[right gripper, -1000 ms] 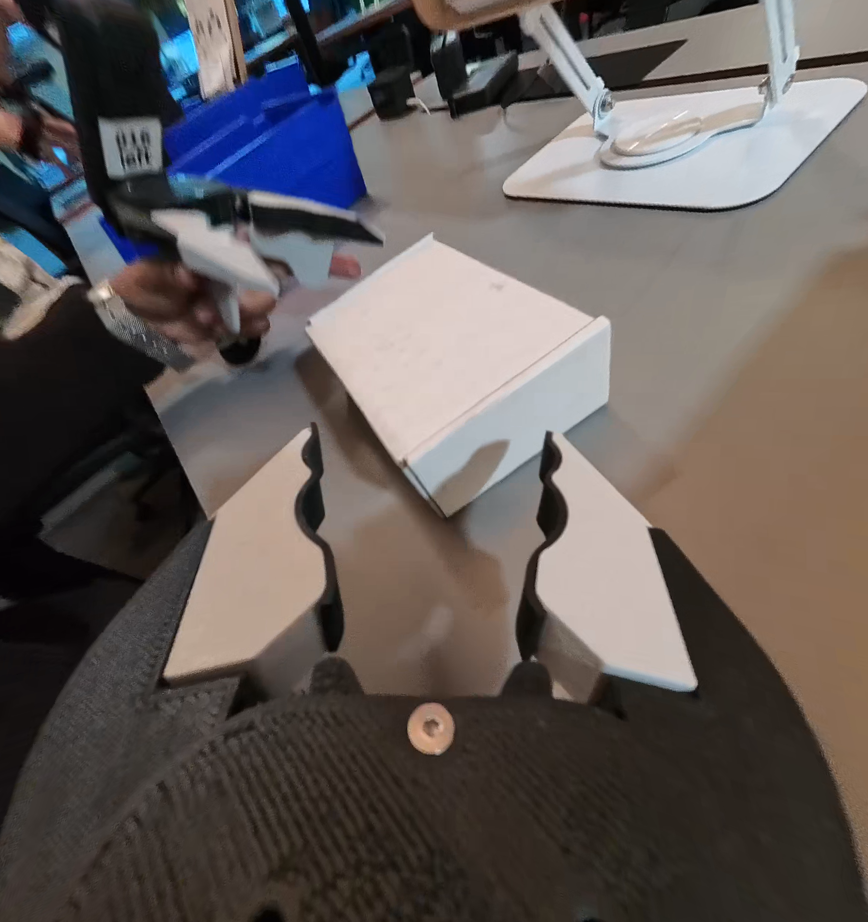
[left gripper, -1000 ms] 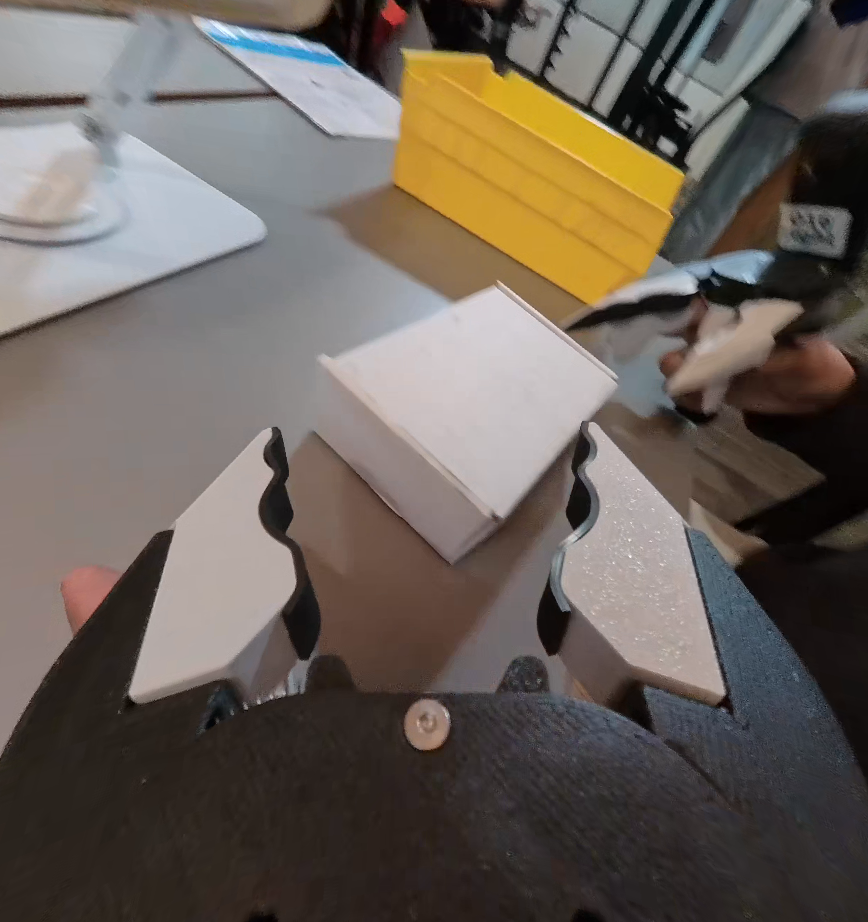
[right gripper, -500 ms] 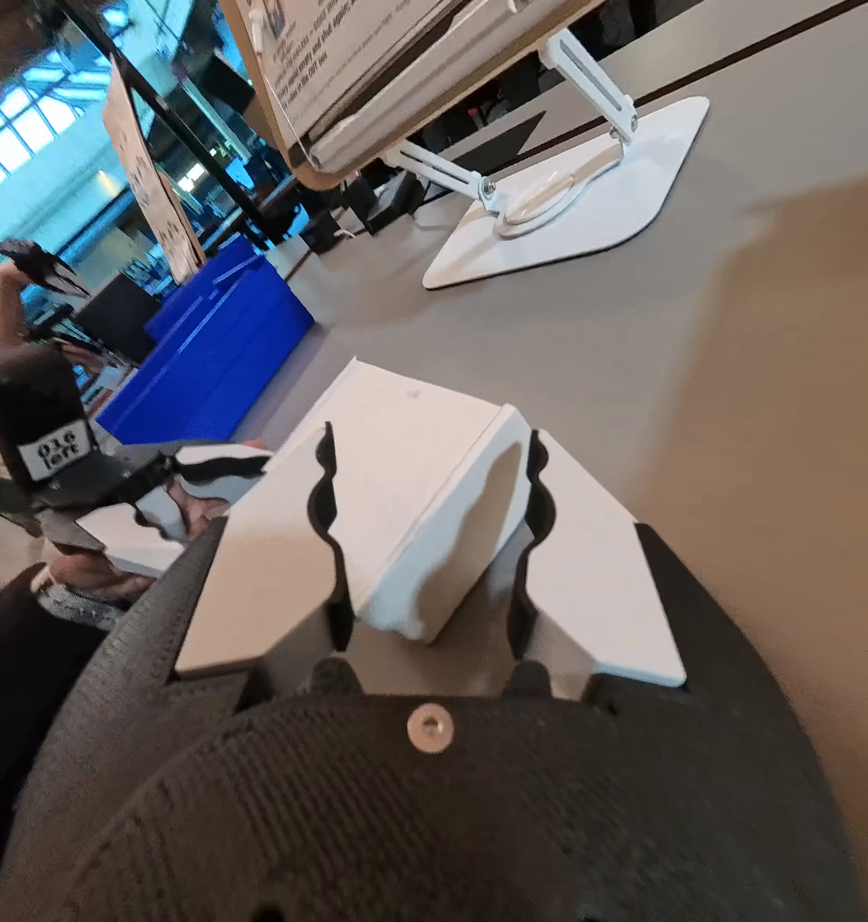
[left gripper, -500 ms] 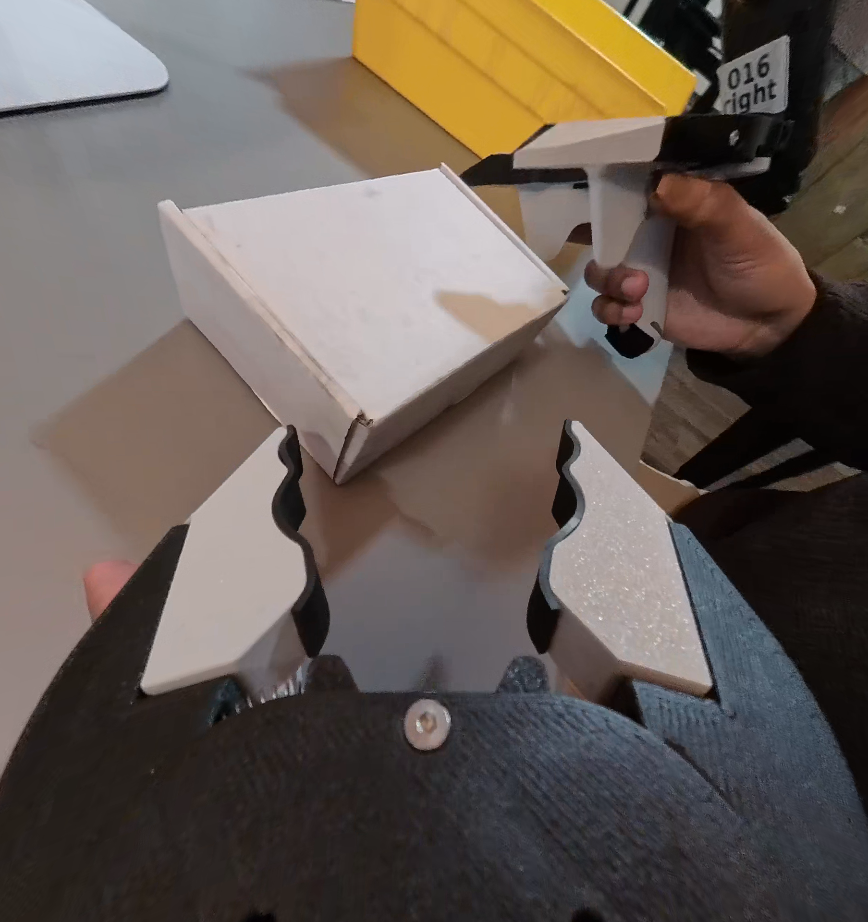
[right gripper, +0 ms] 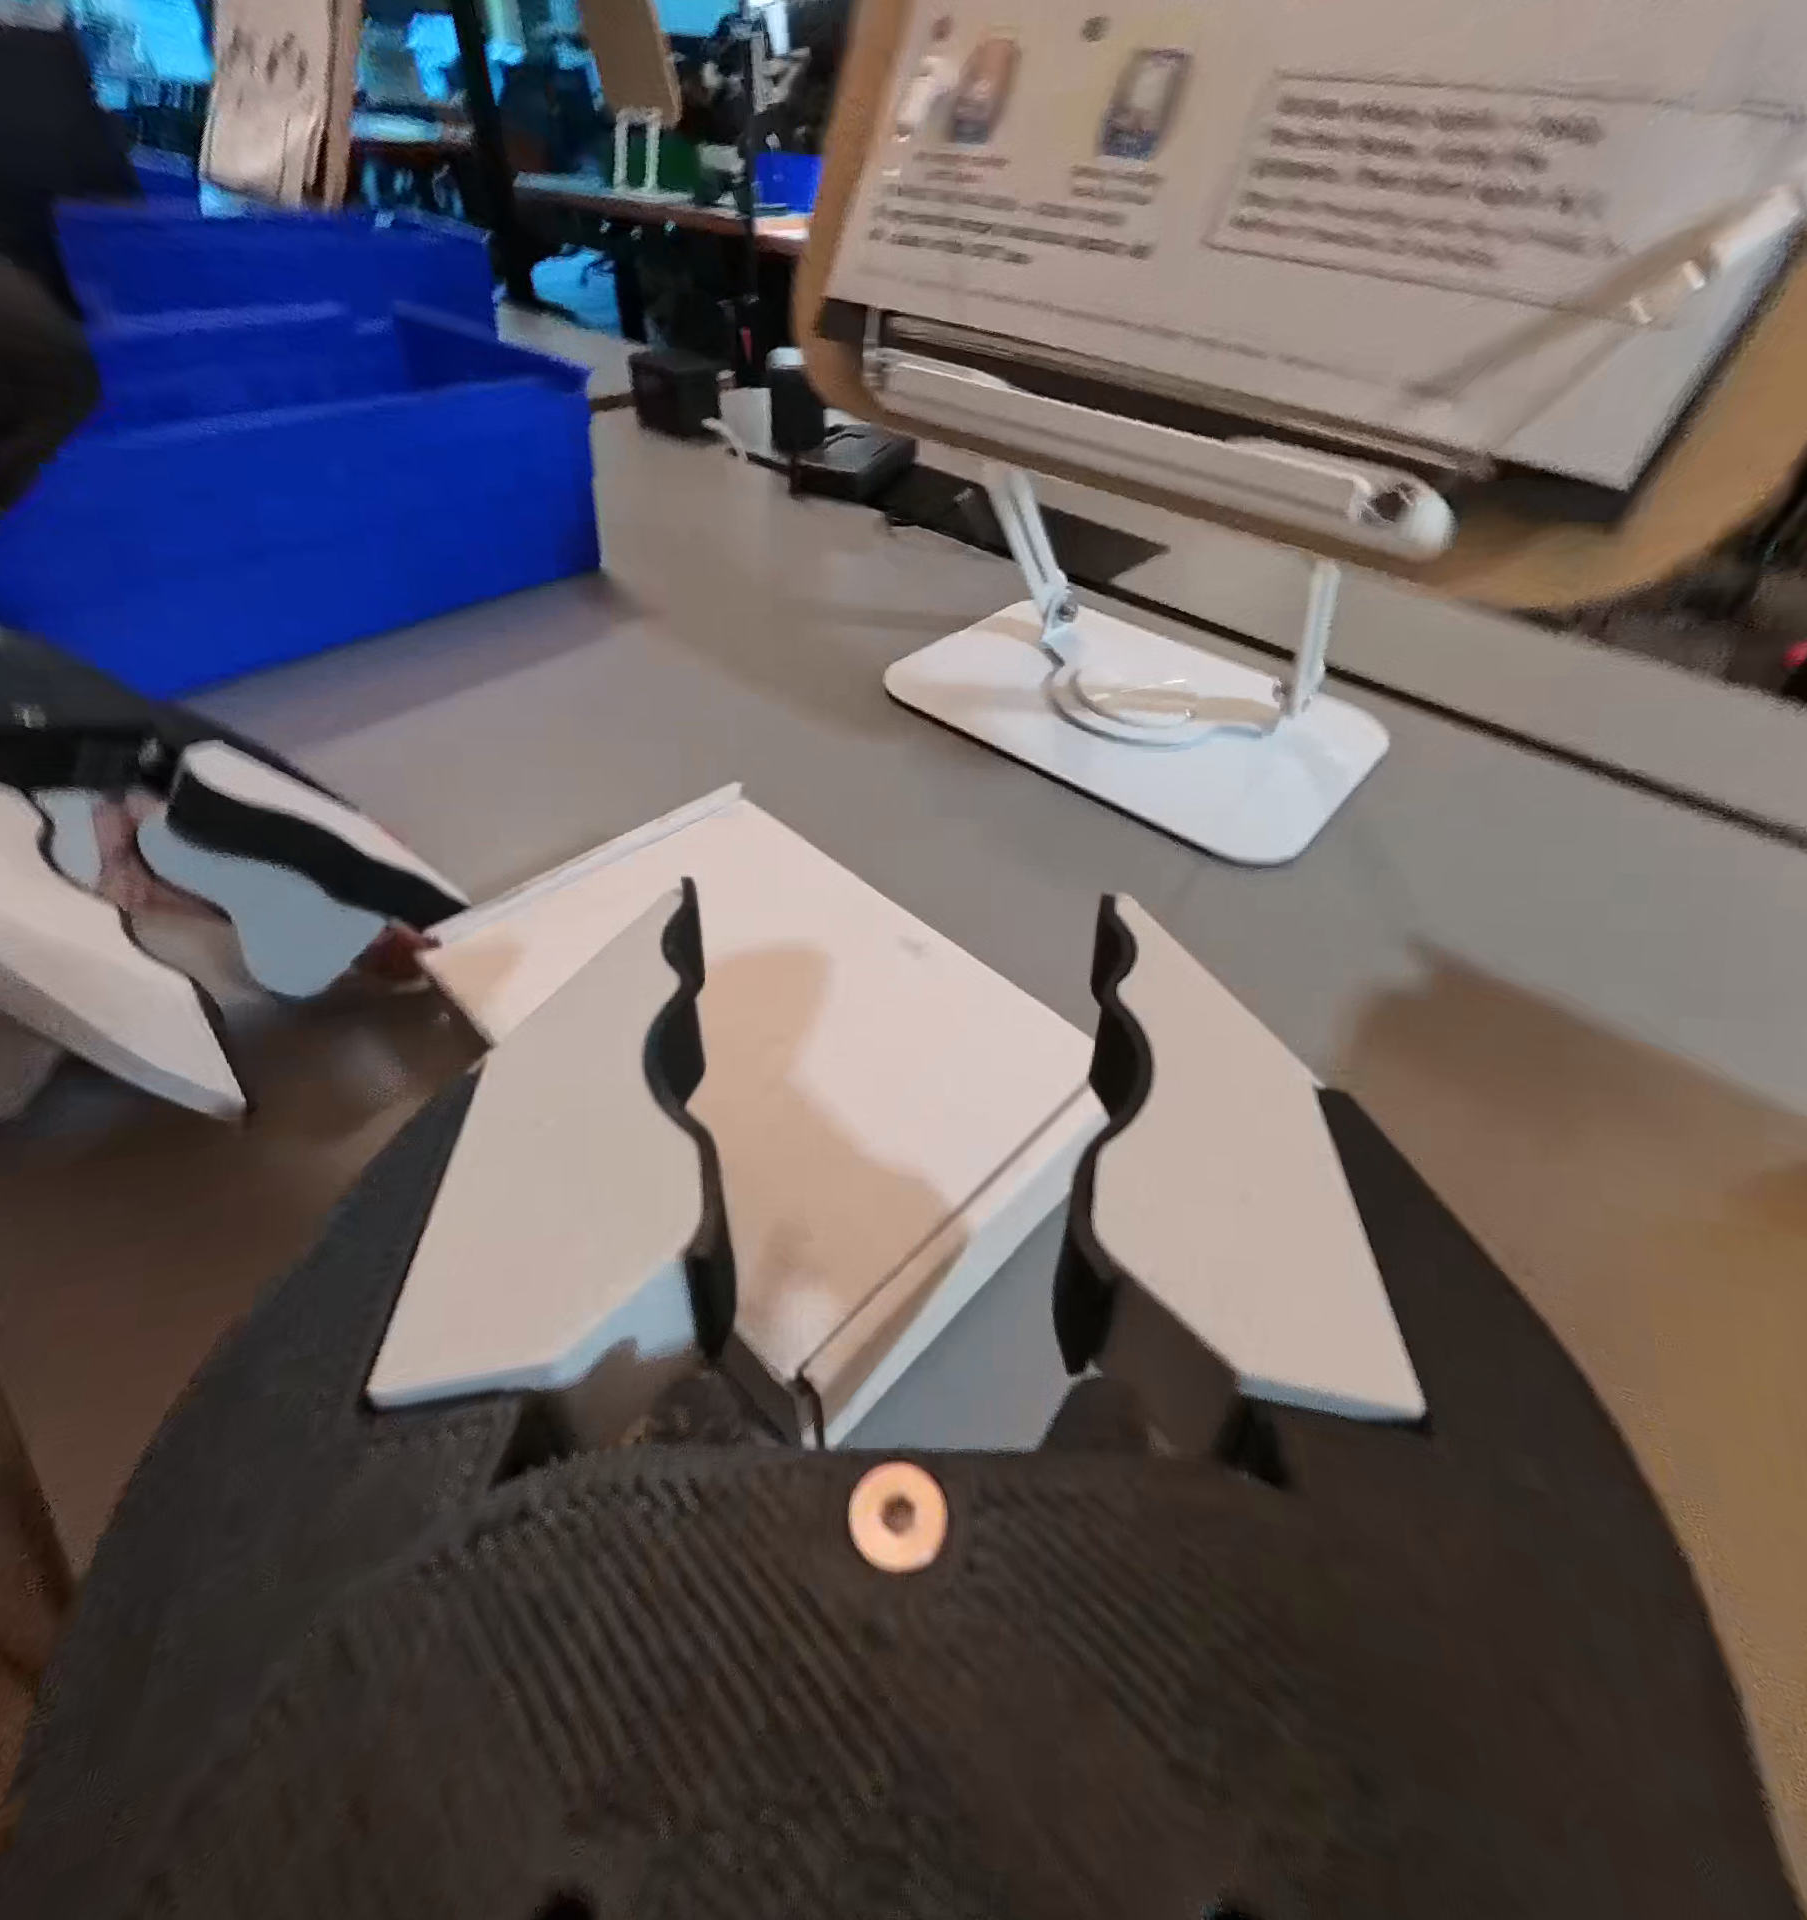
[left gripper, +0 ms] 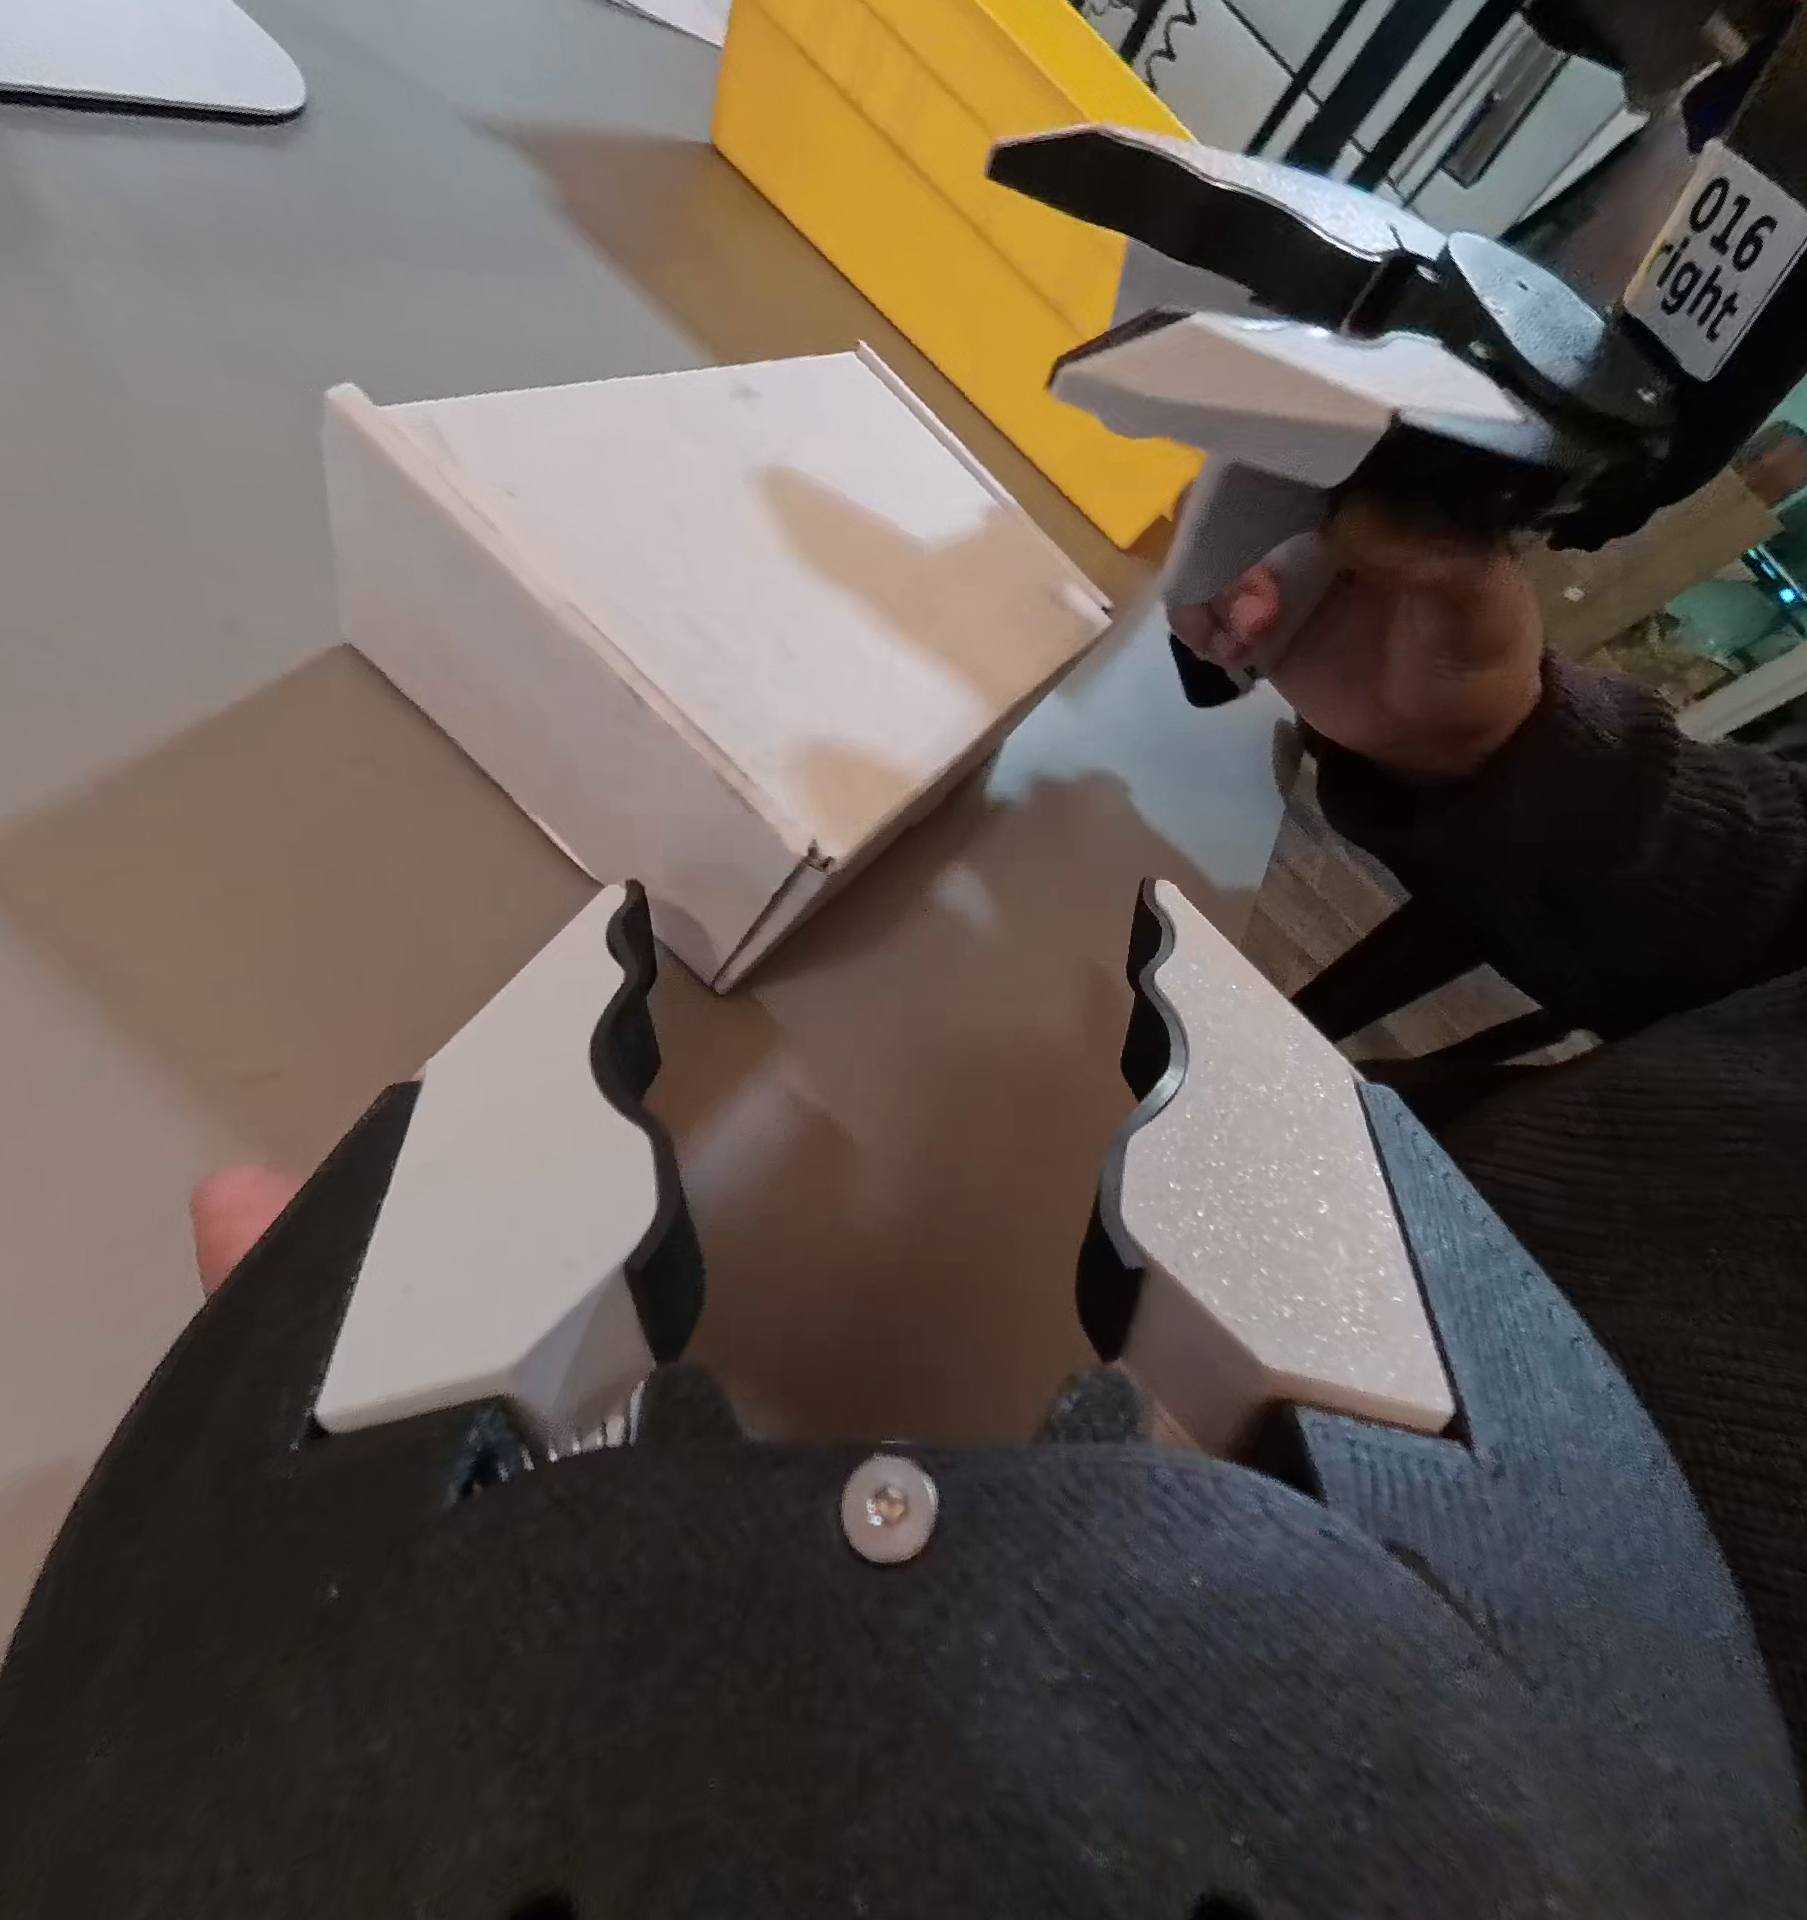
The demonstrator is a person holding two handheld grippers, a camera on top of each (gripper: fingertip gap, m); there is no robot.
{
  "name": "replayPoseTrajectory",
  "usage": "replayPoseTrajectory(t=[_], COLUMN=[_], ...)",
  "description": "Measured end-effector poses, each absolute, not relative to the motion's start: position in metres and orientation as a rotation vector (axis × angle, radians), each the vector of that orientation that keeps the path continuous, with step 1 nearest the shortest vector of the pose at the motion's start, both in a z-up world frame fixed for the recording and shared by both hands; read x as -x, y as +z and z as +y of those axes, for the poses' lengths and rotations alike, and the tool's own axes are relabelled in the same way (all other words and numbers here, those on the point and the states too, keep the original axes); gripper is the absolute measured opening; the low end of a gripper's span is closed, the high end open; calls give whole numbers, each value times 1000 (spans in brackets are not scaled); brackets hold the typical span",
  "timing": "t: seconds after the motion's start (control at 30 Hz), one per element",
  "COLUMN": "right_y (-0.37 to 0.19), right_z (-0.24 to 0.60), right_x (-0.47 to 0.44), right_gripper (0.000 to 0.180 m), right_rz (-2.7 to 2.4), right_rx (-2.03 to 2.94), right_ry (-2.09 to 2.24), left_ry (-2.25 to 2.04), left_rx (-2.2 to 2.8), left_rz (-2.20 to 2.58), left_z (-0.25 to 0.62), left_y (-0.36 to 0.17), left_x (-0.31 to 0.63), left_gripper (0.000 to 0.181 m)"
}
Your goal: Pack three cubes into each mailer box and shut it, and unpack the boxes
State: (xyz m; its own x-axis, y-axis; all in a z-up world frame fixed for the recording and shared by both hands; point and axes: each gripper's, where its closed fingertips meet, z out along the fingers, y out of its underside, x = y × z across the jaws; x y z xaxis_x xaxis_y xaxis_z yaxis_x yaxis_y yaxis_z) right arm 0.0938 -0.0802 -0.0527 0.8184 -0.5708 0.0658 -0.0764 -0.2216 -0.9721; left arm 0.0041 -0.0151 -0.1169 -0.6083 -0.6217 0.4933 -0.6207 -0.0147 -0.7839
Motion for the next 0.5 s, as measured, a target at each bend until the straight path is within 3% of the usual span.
replayPoseTrajectory(t=[0.2,0.5], right_y=[-85,-115], right_z=[-106,-96], right_x=[-101,-72], right_gripper=[92,100], right_rz=[849,961], right_rx=[1687,1718], right_ry=[-100,214], left_ry=[-1679,-1454], left_rx=[1465,1401], left_rz=[2162,2345], left_z=[-7,-20], left_y=[-123,-143], left_x=[-17,-15], left_gripper=[101,97])
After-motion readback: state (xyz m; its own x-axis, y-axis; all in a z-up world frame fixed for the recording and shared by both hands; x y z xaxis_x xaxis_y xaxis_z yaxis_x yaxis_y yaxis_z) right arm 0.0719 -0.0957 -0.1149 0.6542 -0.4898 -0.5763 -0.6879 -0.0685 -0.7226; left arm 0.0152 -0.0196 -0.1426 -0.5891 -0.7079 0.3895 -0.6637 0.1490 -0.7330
